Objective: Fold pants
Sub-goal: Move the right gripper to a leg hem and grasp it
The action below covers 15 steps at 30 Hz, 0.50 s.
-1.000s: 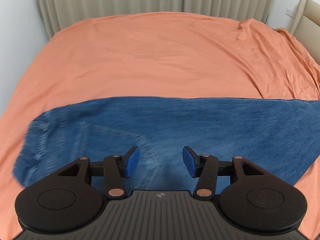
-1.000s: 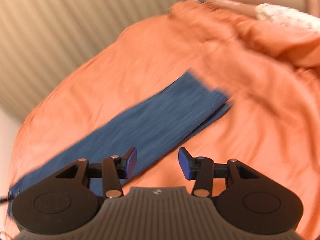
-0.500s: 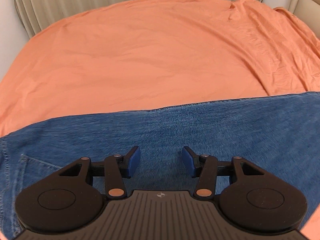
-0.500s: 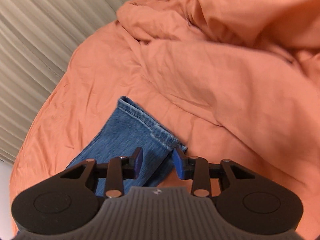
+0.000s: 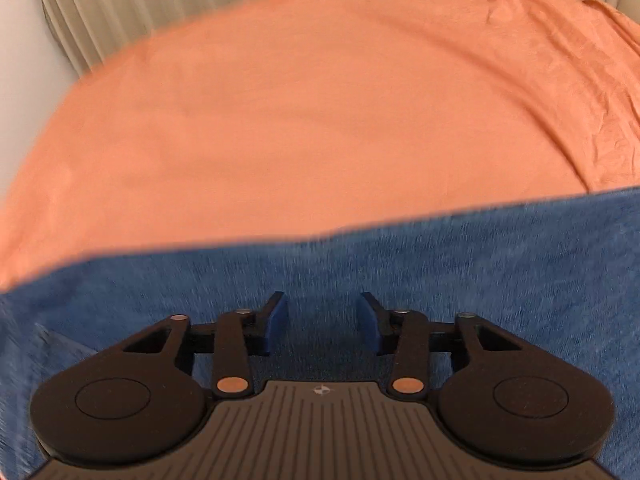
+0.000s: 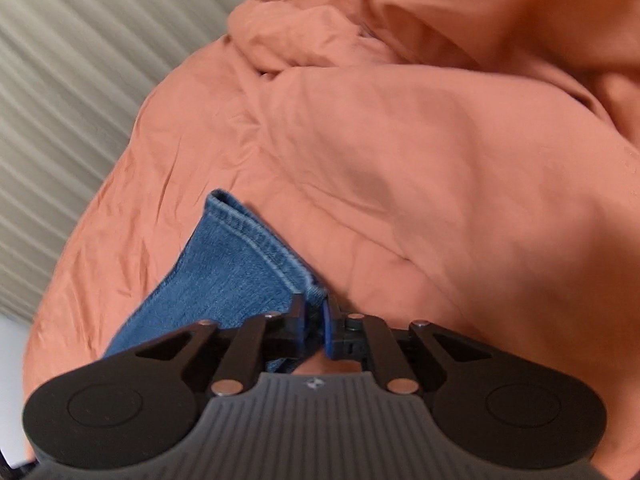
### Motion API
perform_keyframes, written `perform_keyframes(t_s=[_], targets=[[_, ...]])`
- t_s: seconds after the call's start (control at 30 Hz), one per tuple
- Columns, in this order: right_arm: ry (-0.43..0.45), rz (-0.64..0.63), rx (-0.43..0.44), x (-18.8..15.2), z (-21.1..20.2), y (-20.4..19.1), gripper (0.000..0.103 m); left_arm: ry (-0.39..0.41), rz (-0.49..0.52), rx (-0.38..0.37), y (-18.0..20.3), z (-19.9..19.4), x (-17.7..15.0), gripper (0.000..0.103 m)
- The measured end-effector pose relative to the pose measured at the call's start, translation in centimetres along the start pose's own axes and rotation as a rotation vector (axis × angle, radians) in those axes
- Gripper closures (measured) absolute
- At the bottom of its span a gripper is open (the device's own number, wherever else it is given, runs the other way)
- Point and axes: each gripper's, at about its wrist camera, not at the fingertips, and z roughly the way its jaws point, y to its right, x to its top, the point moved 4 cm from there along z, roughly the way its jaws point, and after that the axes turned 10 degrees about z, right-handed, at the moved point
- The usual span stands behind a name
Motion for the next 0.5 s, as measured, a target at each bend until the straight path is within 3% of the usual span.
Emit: perform_keyframes(t_s=[0.07,0.2,0.43,0.5], targets=[[-0.007,0.015,0.021,0.0,-0.3,0.2,0.068,0.055,-0.010,-0.042,0.8,-1.4,0.6,0.055],[-0.075,0.099,0.122,-1.4,-1.8,1.0,0.066,0.097,0.022,-0.222,4.4,-3.2,1.6,0.057],[-0.093,0.208,0.182,-2.5,1.0,2.0,0.068,0.109,0.179,-0.389,13.3,-4.4,2.8,0.059],[-0.077,0.241,0.202,-2.4,1.7,2.5,0.075,0.107,0.211,-0.416,15.3,-4.2,3.2,0.059]])
